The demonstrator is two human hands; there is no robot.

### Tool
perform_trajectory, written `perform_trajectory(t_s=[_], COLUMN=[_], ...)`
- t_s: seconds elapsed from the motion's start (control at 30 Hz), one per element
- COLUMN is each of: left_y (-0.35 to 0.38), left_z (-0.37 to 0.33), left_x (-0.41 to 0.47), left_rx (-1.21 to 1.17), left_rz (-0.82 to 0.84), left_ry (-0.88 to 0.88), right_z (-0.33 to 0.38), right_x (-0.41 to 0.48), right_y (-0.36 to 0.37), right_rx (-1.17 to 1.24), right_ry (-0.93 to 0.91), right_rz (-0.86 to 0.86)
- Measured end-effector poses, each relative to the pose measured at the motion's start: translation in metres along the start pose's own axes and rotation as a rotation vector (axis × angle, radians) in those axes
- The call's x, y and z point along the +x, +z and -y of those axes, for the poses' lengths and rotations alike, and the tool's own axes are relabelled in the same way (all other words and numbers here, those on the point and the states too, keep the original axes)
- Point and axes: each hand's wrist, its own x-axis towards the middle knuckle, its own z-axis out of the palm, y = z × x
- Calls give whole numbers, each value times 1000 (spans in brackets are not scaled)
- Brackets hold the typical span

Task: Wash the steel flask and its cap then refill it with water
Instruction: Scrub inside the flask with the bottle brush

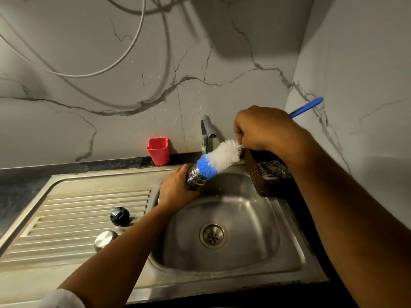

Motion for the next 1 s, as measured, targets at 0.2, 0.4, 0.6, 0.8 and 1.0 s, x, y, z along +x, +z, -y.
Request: perform_trajectory(t_s=[0.2, 0.4, 0.6, 0.8, 1.0], left_y=[7, 5, 3, 14, 29], left_z=[-12, 9, 31, 14, 18], left_x=[1, -10, -18, -16, -22], left_rx=[-11, 62, 49, 76, 66], left_rz=[-20, 23, 69, 70, -40], left_ry=[53, 49, -21, 102, 147], right_z=[34, 30, -2, 35, 37], right_x=[6, 6, -2, -2, -9], right_y=[40, 62, 39, 81, 110], right_rx=[28, 109, 92, 79, 219], right_ry=[-31, -88, -54, -99, -52], right_rz=[42, 93, 277, 227, 492])
